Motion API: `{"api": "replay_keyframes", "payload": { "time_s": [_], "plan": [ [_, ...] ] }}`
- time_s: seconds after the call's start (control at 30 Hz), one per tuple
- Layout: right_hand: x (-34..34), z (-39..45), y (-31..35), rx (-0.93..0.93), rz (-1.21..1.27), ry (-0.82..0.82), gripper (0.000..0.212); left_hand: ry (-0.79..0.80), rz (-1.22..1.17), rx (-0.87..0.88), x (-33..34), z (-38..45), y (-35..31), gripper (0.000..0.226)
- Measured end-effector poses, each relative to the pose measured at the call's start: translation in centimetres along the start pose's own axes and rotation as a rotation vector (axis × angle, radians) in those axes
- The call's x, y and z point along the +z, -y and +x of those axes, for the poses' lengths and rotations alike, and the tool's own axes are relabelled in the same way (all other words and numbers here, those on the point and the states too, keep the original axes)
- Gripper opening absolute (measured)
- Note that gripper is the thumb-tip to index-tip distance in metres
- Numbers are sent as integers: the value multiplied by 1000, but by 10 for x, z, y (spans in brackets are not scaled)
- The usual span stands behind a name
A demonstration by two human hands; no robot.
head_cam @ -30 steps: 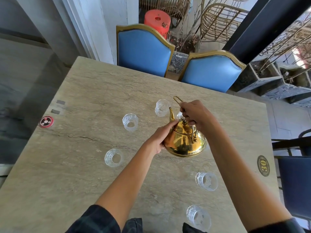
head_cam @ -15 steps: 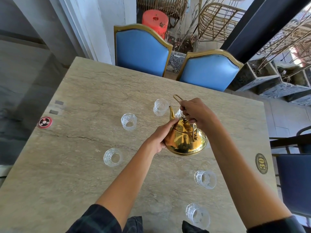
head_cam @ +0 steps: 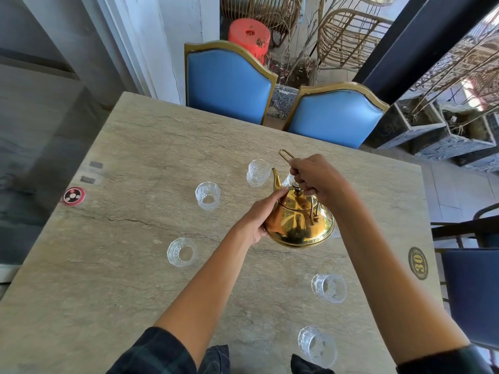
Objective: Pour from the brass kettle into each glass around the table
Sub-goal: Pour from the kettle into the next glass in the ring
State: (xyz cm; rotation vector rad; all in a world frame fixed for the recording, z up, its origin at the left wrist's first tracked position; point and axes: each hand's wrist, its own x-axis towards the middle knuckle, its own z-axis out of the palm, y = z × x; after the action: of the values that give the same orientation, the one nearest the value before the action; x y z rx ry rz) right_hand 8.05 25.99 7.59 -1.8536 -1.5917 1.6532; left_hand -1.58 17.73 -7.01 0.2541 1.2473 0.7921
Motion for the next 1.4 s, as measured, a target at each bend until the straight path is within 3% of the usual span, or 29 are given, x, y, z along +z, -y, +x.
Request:
{"api": "replay_keyframes", "payload": {
  "time_s": [0.7, 1.03, 1.4],
  "plan": [
    [3, -3, 6, -2, -27, -6, 31, -1, -30, 1, -1, -7, -5, 66],
    [2, -3, 5, 2, -19, -2, 31, 20, -44, 10, 2, -16, -9, 46],
    [-3, -6, 5, 10, -26, -3, 32, 12, -24, 19, 8, -19, -9, 45]
  ]
}}
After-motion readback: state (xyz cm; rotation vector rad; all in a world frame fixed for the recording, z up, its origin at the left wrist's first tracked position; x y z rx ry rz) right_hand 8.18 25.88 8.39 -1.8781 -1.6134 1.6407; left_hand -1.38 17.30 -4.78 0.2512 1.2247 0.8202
